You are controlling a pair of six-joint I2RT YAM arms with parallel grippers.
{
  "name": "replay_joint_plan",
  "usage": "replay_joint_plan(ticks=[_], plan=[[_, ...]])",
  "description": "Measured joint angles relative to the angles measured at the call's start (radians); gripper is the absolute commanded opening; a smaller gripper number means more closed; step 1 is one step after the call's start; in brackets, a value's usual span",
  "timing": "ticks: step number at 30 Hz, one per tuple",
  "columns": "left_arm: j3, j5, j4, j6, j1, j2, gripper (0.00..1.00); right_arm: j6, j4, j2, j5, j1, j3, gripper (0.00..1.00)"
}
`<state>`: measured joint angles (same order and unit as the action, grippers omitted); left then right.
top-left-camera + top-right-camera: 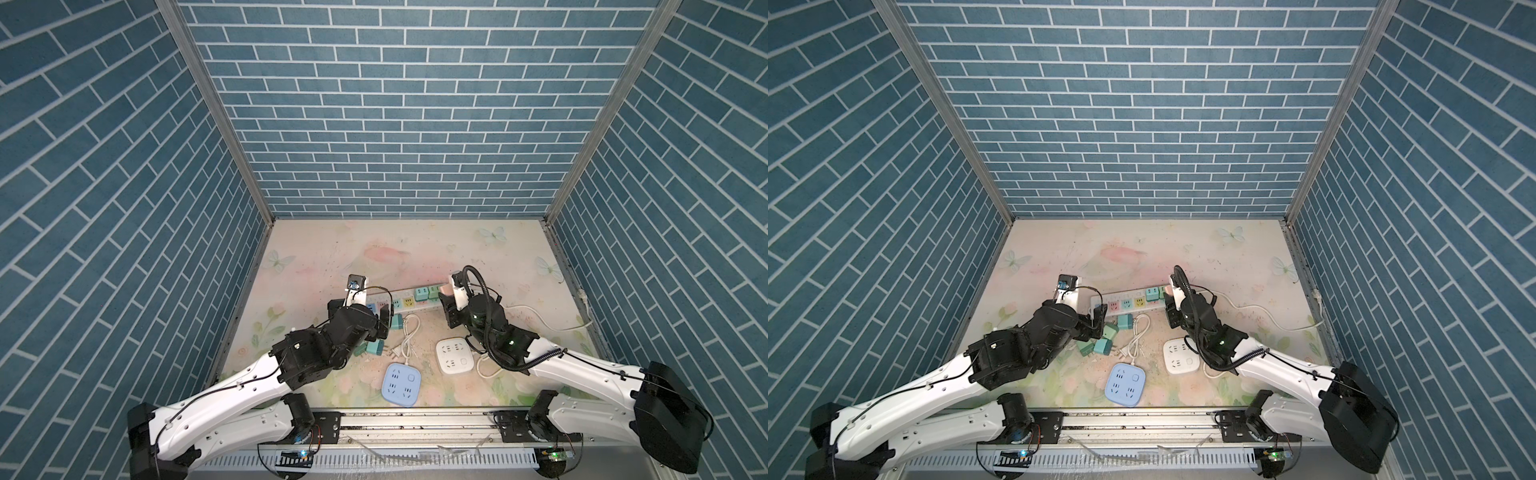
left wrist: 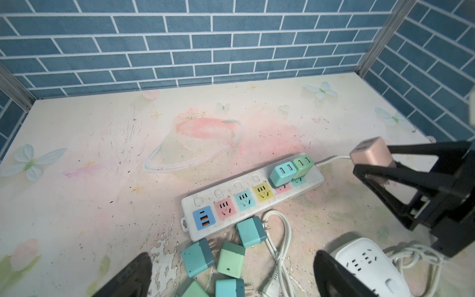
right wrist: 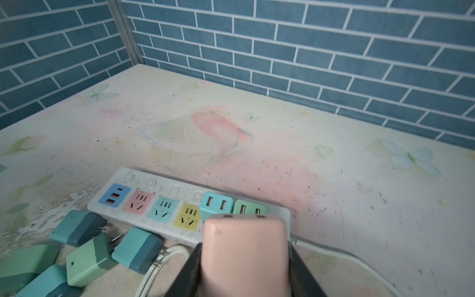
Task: Insert the plug
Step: 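Lift the pink adapter with the right gripper toward the left gripper, then close the left gripper on the pink adapter held by the right gripper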
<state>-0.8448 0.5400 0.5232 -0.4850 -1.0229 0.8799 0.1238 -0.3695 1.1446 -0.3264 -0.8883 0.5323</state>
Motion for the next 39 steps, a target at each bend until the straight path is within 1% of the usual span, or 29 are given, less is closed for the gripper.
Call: replay_joint_plan(ticks=[5, 8, 11, 14, 16, 21, 25, 32, 36, 39], plan=[[0.0, -0.095, -0.025, 0.09, 0.002, 0.005, 0.94, -0.134, -0.211, -0.01, 0.021, -0.002, -0.113, 0.0], [0.003, -0.192, -0.066, 0.15, 0.001, 0.005, 0.93, -0.238, -0.33, 0.013, 0.027, -0.002, -0.163, 0.0], [0.003, -0.256, -0.089, 0.187, -0.003, 0.007, 0.91, -0.347, -0.399, 0.056, 0.058, -0.002, -0.164, 0.0], [0.0, -0.283, -0.094, 0.207, -0.003, 0.029, 0.87, -0.427, -0.437, 0.093, 0.087, -0.004, -0.164, 0.0], [-0.002, -0.31, -0.096, 0.219, -0.005, 0.056, 0.85, -0.477, -0.457, 0.109, 0.123, -0.004, -0.164, 0.0], [-0.002, -0.383, -0.12, 0.242, -0.02, 0.104, 0.84, -0.571, -0.533, 0.116, 0.241, -0.004, -0.183, 0.0], [-0.002, -0.438, -0.159, 0.247, -0.026, 0.108, 0.84, -0.608, -0.655, 0.13, 0.328, -0.004, -0.257, 0.0], [-0.002, -0.543, -0.22, 0.246, -0.03, 0.108, 0.84, -0.629, -0.742, 0.138, 0.428, -0.008, -0.285, 0.0], [-0.001, -0.567, -0.249, 0.245, -0.031, 0.118, 0.84, -0.63, -0.776, 0.138, 0.464, -0.018, -0.285, 0.0], [-0.001, -0.561, -0.253, 0.241, -0.031, 0.134, 0.84, -0.63, -0.788, 0.132, 0.488, -0.026, -0.287, 0.0]])
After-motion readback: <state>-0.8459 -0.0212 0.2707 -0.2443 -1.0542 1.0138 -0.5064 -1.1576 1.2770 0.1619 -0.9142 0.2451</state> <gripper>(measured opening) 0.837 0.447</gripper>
